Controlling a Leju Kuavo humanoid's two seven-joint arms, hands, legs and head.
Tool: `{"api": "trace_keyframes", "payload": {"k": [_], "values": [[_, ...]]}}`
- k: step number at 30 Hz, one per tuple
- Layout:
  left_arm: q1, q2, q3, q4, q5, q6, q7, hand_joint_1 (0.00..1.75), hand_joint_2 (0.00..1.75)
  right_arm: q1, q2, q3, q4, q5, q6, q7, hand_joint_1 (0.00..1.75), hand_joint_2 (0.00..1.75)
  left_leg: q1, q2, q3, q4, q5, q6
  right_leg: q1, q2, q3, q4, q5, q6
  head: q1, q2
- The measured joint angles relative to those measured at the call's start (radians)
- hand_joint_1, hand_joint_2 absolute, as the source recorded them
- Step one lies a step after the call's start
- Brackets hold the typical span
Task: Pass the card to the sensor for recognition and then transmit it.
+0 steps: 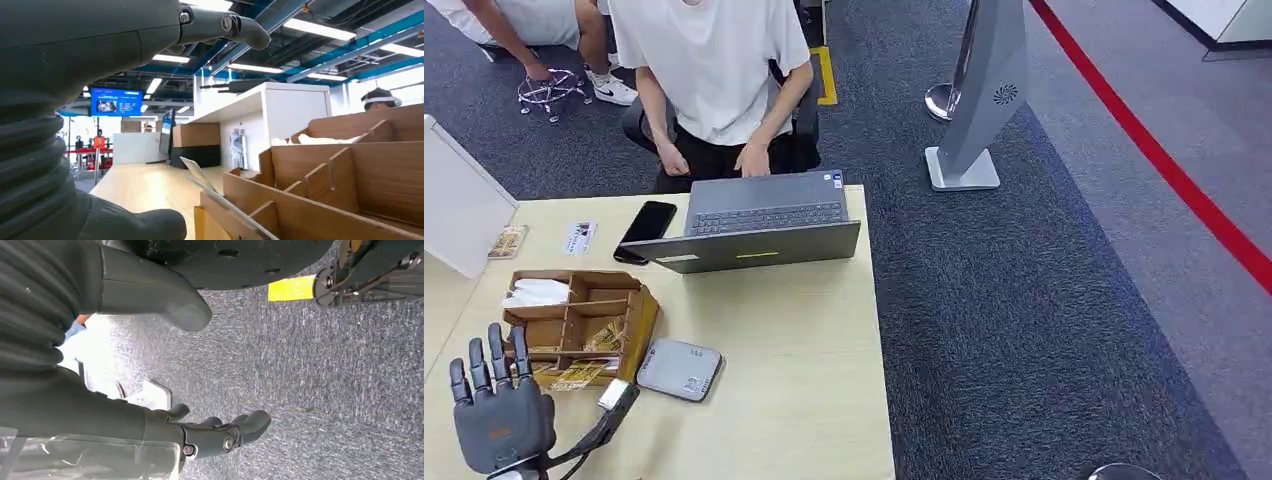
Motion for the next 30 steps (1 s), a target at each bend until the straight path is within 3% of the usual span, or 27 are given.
{"api": "trace_keyframes", "payload": {"k": [9,20,30], "values": [[-0.001,0.007,-0.012,0.008,0.001,0.0,0.003,0.0,1.75,0.0,0.0,0.0,0.0,0.0,0.0,0.0,0.0,1.75,0.0,0.0,0.0,0.0,0.0,0.0,0.0,0.0,0.0,0.0,0.0,0.0,0.0,0.0],[-0.004,0.022,-0.063,0.044,0.002,0.0,0.053,0.0,1.75,0.0,0.0,0.0,0.0,0.002,0.003,0.0,0.0,1.75,0.0,0.0,0.0,0.0,0.0,0.0,0.0,0.0,0.0,0.0,0.0,0.0,0.0,0.0],[0.001,0.021,-0.112,0.06,0.0,0.0,0.046,0.0,1.75,0.0,0.0,0.0,0.0,0.002,0.006,0.0,0.0,1.75,0.0,0.0,0.0,0.0,0.0,0.0,0.0,0.0,0.0,0.0,0.0,0.0,0.0,0.0]]}}
